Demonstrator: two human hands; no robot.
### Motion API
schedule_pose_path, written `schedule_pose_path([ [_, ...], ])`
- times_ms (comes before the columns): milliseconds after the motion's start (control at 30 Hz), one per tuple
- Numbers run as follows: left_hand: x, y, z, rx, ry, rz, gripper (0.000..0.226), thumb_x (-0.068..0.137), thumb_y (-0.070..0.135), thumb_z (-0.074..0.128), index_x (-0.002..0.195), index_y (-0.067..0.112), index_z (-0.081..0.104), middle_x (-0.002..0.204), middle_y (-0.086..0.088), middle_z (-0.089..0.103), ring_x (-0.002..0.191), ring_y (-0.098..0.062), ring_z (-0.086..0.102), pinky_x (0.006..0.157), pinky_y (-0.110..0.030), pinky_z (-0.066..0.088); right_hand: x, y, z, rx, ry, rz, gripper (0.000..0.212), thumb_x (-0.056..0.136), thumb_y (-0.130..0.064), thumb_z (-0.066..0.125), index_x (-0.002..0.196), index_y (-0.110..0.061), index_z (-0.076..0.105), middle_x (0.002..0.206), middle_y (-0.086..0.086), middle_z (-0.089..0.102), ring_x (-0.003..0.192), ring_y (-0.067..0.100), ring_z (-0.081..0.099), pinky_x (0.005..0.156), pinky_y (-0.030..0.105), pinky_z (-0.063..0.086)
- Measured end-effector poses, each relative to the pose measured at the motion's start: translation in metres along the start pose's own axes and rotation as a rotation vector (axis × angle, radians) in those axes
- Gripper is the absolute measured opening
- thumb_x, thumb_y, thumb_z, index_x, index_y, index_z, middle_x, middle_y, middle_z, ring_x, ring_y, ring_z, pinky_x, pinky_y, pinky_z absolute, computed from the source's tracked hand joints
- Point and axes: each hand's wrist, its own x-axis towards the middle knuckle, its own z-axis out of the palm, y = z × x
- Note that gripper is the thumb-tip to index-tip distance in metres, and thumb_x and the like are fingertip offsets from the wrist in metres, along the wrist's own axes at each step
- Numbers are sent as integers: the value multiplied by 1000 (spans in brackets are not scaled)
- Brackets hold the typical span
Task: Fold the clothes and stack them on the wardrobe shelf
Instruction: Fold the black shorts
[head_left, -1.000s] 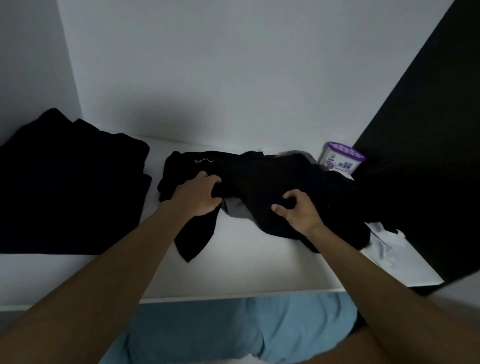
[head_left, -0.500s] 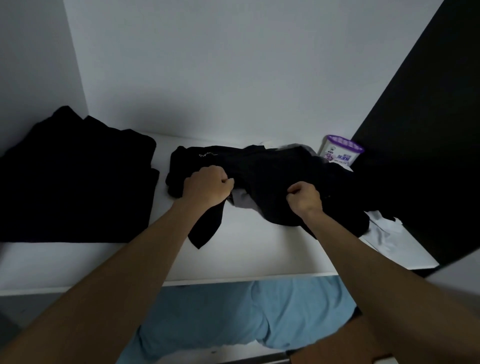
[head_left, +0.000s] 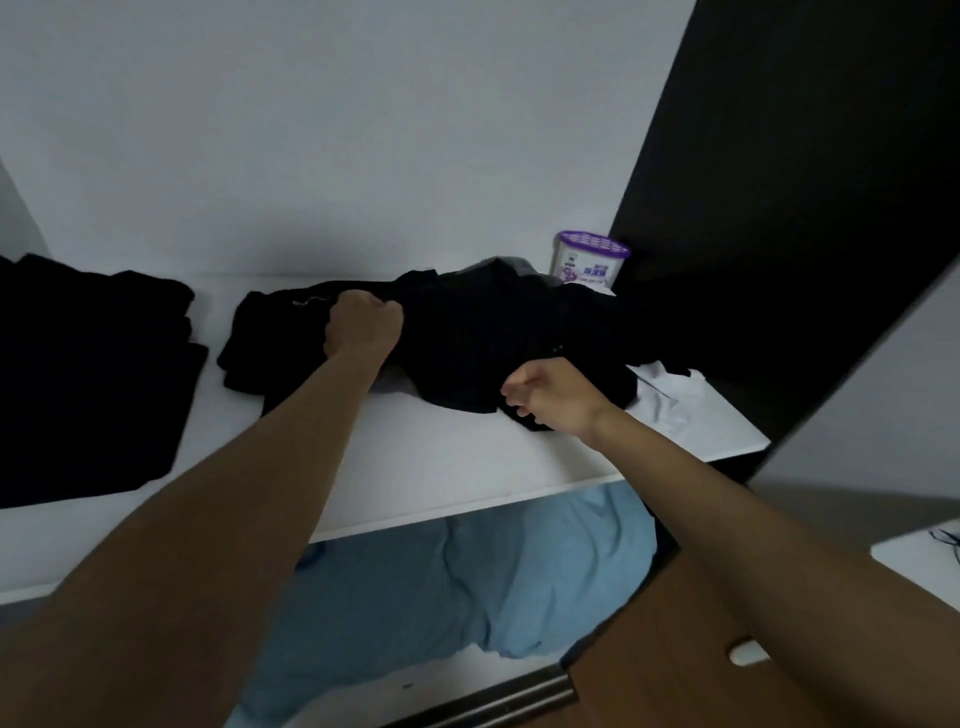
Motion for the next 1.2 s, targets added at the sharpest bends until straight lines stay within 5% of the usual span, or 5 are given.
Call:
schedule_pose_path([
  [200,-64,43,-11,-422,177,206,18,95,22,56,80,13,61,78,-3,62,75,-16,61,79,-41,57,-31,17,-32,352,-168,117,36,96,-27,59,111,5,66,89,3,74,82,19,70,70,26,57],
  [533,-246,10,-42,-902,-493,198,17,85,13,67,79,9,51,87,-12,53,82,-22,56,72,-34,50,-47,0,-19,1438,-654,186,68,91,-64,46,134,-14,60,130,15,64,125,35,56,100,47,49],
  [767,-289,-61,-72,-889,-396,-332,56,90,61,52,120,17,70,101,-2,72,88,-15,63,77,-26,48,-115,-15,8,1332,-589,74,44,86,-4,54,128,3,60,119,18,65,110,29,62,104,40,49],
  [1000,-323,-67,-71,-796,-226,-543,22,92,25,66,106,11,74,102,-9,77,84,-20,75,66,-28,59,-208,72,76,1256,-699,305,38,84,6,48,112,-6,71,116,11,71,102,22,70,87,34,57],
  [1200,-366,-96,-108,-739,-290,-331,22,93,15,64,112,8,70,95,-9,75,84,-21,72,70,-27,58,-249,132,121,562,-550,433,28,98,-41,55,114,-21,65,92,3,78,87,21,76,75,35,58],
])
